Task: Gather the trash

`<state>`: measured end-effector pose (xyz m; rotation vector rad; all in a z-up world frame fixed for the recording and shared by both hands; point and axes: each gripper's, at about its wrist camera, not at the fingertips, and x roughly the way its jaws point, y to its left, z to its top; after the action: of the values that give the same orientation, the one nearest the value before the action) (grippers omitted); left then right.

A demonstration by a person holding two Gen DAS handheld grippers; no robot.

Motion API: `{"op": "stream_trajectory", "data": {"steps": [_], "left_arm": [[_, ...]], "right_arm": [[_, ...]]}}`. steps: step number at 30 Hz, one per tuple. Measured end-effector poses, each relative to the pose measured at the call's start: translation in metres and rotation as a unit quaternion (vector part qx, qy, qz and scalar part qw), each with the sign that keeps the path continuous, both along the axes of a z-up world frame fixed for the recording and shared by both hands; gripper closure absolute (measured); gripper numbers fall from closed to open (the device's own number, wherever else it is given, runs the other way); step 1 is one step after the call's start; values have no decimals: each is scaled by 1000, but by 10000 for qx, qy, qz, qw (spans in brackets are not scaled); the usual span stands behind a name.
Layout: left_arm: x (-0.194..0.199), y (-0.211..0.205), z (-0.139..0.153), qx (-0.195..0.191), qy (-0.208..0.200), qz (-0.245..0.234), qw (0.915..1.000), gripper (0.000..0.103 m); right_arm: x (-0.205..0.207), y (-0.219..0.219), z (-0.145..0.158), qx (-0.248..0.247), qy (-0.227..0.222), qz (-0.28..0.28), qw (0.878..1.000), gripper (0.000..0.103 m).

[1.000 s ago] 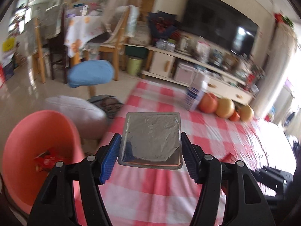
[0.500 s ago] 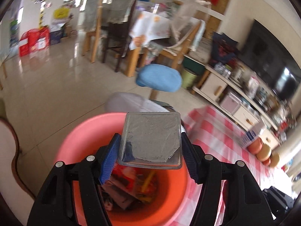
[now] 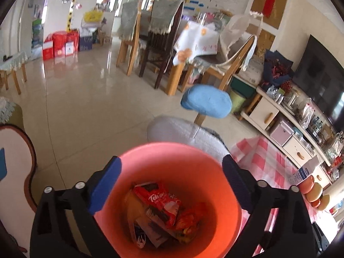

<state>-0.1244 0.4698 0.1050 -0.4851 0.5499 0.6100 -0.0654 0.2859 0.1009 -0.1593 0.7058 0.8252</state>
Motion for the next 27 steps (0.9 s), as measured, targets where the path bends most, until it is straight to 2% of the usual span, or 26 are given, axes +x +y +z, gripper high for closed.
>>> {"op": "stream_trajectory", "data": {"steps": [2, 10, 17, 22, 27], "left_arm": [[2, -6, 4, 157, -37, -49, 9999, 8], [18, -50, 12, 636, -144, -800, 9947, 7], [25, -108, 16, 881, -382, -1604, 9824, 7], [29, -148, 15, 1074, -336, -1929, 9747, 7], [29, -194, 10, 1337, -228, -2350, 9625, 7]], "right_arm": [[0, -22, 1, 35, -25, -243, 9997, 19], [-10, -90, 8, -146, -387, -827, 9957, 17], [-33, -147, 14, -481, -890, -1157, 9881, 14], [-41, -188, 16, -514, -993, -1453, 9831, 13], [-42, -227, 20, -420, -1112, -1778, 9769, 12]]}}
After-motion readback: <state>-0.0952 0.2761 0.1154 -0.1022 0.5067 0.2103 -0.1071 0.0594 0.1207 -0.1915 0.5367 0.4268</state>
